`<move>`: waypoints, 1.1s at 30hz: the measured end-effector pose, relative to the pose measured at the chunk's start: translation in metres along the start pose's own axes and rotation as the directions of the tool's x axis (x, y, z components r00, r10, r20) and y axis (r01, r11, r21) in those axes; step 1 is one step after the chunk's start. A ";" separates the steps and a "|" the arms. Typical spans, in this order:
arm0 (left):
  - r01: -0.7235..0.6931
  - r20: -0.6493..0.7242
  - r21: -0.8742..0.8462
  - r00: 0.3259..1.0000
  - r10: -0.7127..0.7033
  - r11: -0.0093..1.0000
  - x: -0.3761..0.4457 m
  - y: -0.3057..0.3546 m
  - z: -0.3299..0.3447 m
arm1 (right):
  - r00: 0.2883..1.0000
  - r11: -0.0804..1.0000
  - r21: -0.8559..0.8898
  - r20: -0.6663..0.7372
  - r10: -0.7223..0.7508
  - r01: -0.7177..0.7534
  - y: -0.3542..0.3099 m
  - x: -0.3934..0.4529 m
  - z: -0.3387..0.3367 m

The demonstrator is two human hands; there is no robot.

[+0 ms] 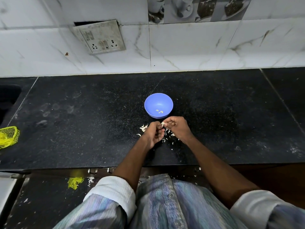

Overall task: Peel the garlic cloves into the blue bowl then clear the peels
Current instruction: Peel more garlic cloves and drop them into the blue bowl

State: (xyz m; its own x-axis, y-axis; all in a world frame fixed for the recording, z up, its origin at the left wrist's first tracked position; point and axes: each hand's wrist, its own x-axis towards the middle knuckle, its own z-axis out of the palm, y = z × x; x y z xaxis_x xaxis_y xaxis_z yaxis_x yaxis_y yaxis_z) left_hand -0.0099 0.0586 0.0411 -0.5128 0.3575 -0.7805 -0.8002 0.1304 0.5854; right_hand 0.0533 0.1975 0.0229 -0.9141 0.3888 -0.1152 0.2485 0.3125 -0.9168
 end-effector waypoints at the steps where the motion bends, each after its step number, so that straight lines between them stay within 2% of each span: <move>1: -0.001 0.000 0.002 1.000 0.001 1.000 0.000 0.000 0.000 | 1.000 1.000 -0.009 0.000 0.000 0.000 -0.001 -0.001 0.000; 9: 0.029 0.000 -0.007 1.000 -0.029 1.000 -0.003 -0.001 0.001 | 1.000 1.000 -0.004 0.030 0.006 -0.006 -0.006 -0.006 -0.002; 16: -0.019 -0.022 0.067 1.000 0.020 0.998 0.000 -0.005 0.000 | 0.984 0.970 0.171 0.078 0.161 -0.172 -0.009 -0.008 -0.002; 21: -0.092 -0.038 0.180 0.994 0.100 0.979 0.004 -0.009 0.002 | 0.946 0.901 0.289 0.102 0.306 -0.323 -0.009 -0.008 -0.002; 25: -0.134 -0.040 0.256 0.988 0.149 0.957 0.007 -0.011 0.003 | 0.922 0.852 0.357 0.088 0.377 -0.382 -0.005 -0.006 -0.002; 33: -0.127 -0.030 0.131 0.991 0.132 0.983 0.010 -0.011 0.004 | 0.921 0.830 0.410 0.076 0.382 -0.379 -0.001 -0.010 -0.009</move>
State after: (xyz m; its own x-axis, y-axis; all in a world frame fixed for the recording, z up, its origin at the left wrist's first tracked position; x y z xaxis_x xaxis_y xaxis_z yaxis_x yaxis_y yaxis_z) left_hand -0.0050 0.0642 0.0270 -0.6231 0.3437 -0.7026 -0.6807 0.2041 0.7036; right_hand 0.0648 0.2006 0.0286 -0.7712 0.4113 -0.4859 0.4207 -0.2435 -0.8739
